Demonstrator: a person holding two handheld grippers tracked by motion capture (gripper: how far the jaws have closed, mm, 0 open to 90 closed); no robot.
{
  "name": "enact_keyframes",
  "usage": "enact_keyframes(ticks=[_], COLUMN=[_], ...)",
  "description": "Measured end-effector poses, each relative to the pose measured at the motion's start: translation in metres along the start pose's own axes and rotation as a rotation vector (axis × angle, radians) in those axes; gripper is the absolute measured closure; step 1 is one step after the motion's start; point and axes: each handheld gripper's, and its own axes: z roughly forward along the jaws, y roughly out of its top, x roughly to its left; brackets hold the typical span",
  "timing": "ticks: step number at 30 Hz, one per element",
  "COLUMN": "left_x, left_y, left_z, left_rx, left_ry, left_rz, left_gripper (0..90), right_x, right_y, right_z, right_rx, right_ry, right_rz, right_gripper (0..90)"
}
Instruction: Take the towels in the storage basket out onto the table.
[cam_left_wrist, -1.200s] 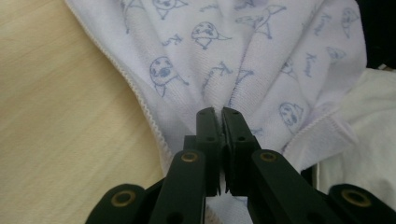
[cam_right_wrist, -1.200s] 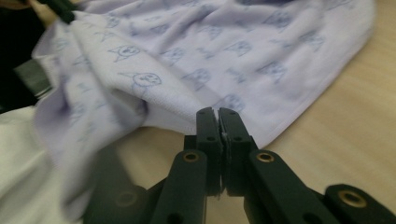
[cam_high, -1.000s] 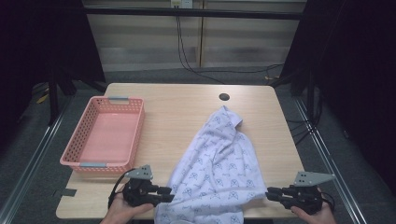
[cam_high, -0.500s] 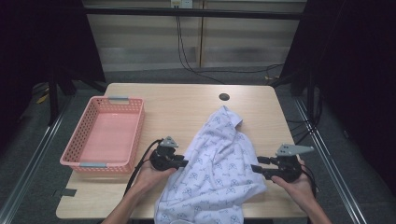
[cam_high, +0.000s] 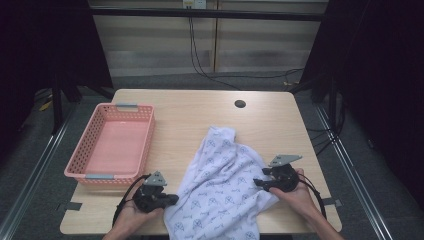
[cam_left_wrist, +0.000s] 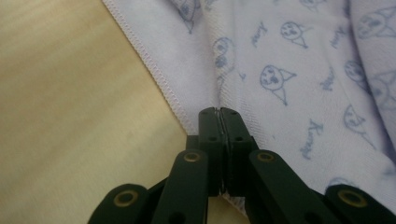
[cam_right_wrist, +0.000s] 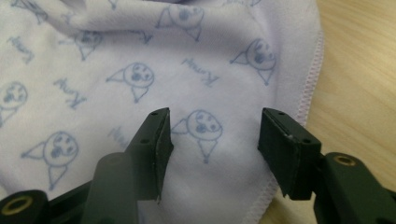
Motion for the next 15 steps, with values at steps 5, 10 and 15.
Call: enact_keyframes(ticks=[5,10,15], left_x=[0.006,0.025,0.047], left_y=[0.007,0.041,0.075], left_z=[-0.011,0.010,0.037], left_rx=[-0.140,-0.171,-0.168], left_ry=[-0.060,0.011,0.035], left_rz=[-0.043,-0.055,-0.059], left_gripper=[80.8,67.8,67.1], right_x=[0.018,0.027,0.006], right_y=[-0.005,-0.013,-0.007], right_z=[-0.011,-0.025,-0.035], right_rx=[0.029,0.025,-0.063], right_ry=[0.054,0.105,0.070], right_rz=[-0.029,-0.035,0.031], right_gripper=[81.4,77.1,61.4])
